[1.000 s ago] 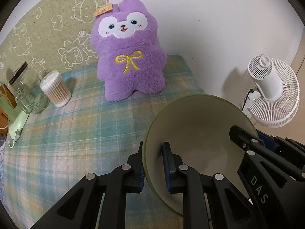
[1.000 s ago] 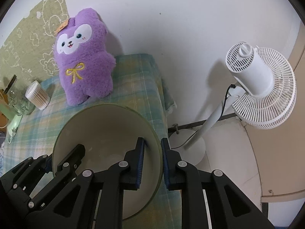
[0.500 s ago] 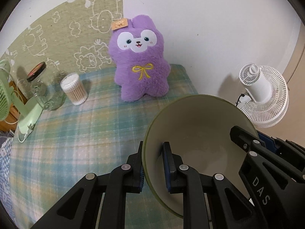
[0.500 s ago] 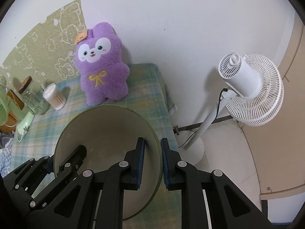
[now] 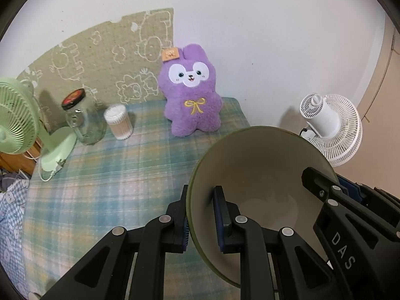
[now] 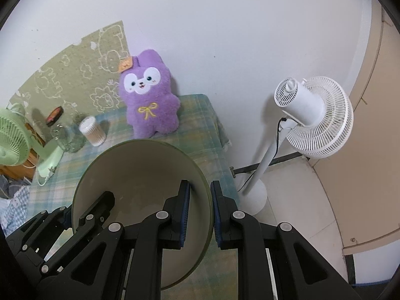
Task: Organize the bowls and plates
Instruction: 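Lift and carry the cream bowl with the right gripper toward the plates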
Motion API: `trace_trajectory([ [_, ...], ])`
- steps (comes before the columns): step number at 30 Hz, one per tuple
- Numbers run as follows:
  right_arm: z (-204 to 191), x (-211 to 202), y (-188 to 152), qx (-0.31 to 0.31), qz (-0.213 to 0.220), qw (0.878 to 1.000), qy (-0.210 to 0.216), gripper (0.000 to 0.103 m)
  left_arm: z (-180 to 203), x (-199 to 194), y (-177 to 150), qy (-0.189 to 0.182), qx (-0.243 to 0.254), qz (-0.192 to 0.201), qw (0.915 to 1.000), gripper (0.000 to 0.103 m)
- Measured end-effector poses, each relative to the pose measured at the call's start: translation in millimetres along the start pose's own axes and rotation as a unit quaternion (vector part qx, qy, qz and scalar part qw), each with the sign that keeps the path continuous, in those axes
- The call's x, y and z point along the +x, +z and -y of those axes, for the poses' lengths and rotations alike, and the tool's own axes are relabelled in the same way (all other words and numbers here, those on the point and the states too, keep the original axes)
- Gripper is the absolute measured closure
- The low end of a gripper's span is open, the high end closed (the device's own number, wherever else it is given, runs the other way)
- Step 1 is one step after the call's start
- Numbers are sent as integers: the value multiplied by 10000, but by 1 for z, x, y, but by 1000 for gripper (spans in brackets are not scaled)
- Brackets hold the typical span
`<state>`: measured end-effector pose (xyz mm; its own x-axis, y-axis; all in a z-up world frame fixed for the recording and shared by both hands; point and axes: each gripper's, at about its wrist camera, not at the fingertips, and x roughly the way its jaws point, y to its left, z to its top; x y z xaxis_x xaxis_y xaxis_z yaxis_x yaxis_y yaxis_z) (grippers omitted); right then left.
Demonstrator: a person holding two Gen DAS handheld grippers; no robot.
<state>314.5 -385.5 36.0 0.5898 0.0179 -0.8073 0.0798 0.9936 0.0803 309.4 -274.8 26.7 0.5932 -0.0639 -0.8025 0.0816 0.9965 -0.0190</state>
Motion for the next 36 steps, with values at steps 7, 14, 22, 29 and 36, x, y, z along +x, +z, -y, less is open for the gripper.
trace_trajectory([
  [7, -21, -36, -20, -102, 140, 9998, -43, 83, -15, -33, -17, -35, -64, 85, 9999, 89],
  [14, -47, -68, -43, -40, 249, 9996, -127, 83, -37, -61, -36, -129, 27, 208, 9997, 88],
  [22, -91, -97, -75, -9, 238, 9997, -95, 83, -83, -93, -65, -136, 1, 246, 9996, 88],
  [29, -133, -109, -104, -120, 164, 9998, -67, 83, -123, -110, -90, -99, -68, 197, 9997, 88],
  [36, -175, -115, -131, -231, 100, 9997, -7, 83, -167, -124, -117, -43, -184, 139, 9997, 88],
])
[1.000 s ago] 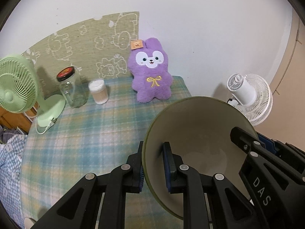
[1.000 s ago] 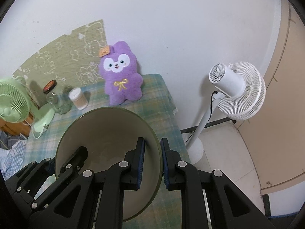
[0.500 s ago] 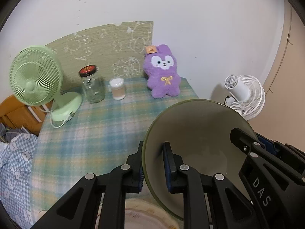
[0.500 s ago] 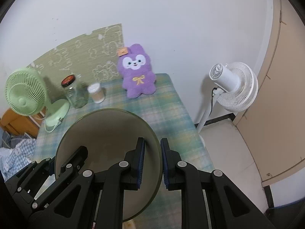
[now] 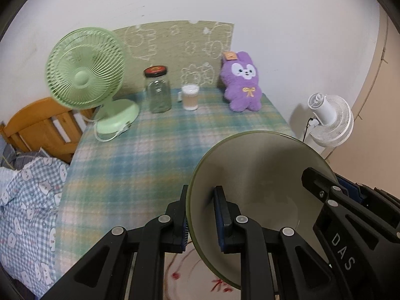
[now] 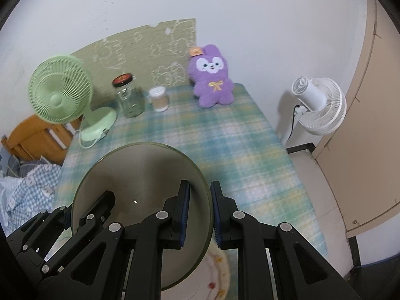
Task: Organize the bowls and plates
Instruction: 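Lift and carry the cream bowl with the right gripper toward the plates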
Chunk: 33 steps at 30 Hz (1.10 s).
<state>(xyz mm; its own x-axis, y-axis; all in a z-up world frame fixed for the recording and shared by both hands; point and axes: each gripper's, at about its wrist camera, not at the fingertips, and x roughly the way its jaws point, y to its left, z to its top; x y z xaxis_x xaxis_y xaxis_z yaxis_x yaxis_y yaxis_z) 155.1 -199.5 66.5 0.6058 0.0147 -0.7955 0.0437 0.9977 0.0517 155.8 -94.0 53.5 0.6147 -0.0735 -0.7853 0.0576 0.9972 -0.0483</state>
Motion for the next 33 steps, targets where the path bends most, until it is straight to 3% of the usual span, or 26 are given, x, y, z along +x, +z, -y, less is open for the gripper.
trace_trajectory([
  [21, -113, -6, -61, -325, -103, 9989, 309, 83, -114, -16, -56, 272, -325, -130, 9990, 86],
  [33, -148, 15, -80, -542, -399, 9974, 271, 83, -149, -2, -80, 357, -479, -431, 9973, 85],
])
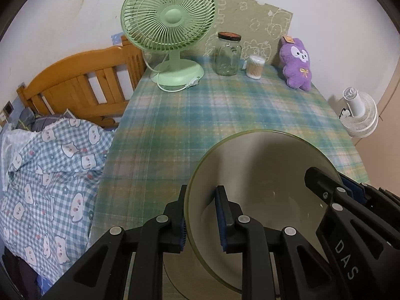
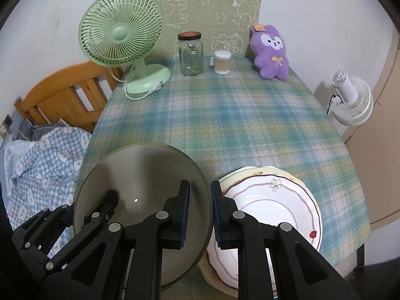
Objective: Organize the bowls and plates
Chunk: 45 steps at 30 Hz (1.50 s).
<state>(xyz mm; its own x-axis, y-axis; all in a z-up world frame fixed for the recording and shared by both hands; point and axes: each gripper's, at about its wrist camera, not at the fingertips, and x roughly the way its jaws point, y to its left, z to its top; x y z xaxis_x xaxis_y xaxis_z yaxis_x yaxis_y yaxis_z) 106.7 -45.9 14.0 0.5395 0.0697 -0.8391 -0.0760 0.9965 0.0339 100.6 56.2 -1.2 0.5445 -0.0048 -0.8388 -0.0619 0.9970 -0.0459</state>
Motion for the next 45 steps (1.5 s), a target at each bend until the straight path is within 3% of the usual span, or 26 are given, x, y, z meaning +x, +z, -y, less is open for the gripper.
trace_trajectory([
  [14, -22, 15, -9, -146, -278, 9995, 14, 83, -22, 11, -11, 58, -129, -262, 9996, 85],
  [35, -24, 27, -37, -87, -658, 9977, -98, 83, -23, 23, -32, 46, -20, -635, 9980, 85],
  [45, -25, 34, -36, -129, -610, 9979, -164, 83, -20, 24, -33, 196, 113, -392, 9990, 83],
])
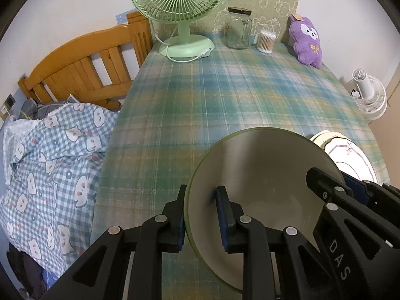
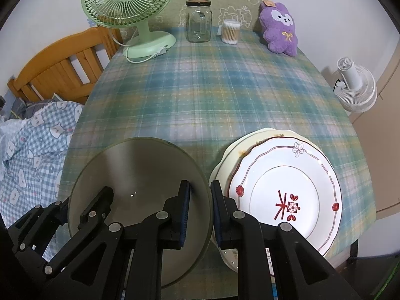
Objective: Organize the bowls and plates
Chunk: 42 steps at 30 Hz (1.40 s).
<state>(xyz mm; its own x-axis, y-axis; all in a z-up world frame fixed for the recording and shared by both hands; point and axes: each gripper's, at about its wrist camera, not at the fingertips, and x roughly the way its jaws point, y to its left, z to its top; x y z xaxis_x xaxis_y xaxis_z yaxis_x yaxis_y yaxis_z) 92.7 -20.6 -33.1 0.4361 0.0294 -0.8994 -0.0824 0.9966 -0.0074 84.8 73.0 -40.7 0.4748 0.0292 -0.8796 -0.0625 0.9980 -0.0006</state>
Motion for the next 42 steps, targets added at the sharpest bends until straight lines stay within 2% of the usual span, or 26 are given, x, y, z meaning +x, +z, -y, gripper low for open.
trace_trajectory([
  [4, 1, 2, 1, -6, -33, 10000, 21, 81, 0, 2, 0, -8, -23, 17, 10000, 82],
  [8, 2, 5, -1, -38, -186, 9998, 85, 78, 0, 8, -2, -143, -18, -171, 9997, 73],
  [13, 5, 1, 1, -34, -244, 9994, 245, 76, 0, 3, -1, -344, 32, -197, 9992, 61],
  [14, 5, -1, 1, -33, -218, 9994, 253, 73, 0, 2, -1, -380, 36, -198, 9991, 57],
  [15, 6, -4, 0, -20, -179, 9995, 266, 65, -1, 0, -1, -407, 33, -187, 9990, 49],
  [18, 9, -14, 0, 49, -11, 9997, 259, 45, -5, -8, 0, -434, 22, -90, 9990, 38],
  [23, 16, -28, -1, 145, 140, 9995, 248, 40, -12, -19, 2, -410, -74, 17, 9991, 29],
  [27, 18, -31, -3, 164, 127, 9994, 294, 32, -13, -25, 1, -337, 38, 126, 9993, 21],
  [33, 19, -30, -7, 173, 111, 9995, 227, 31, -13, -24, -5, -471, 203, 63, 9987, 17],
  [42, 26, -20, -7, 268, 66, 9991, 324, 31, -13, -19, -3, -475, 68, 66, 9988, 16],
])
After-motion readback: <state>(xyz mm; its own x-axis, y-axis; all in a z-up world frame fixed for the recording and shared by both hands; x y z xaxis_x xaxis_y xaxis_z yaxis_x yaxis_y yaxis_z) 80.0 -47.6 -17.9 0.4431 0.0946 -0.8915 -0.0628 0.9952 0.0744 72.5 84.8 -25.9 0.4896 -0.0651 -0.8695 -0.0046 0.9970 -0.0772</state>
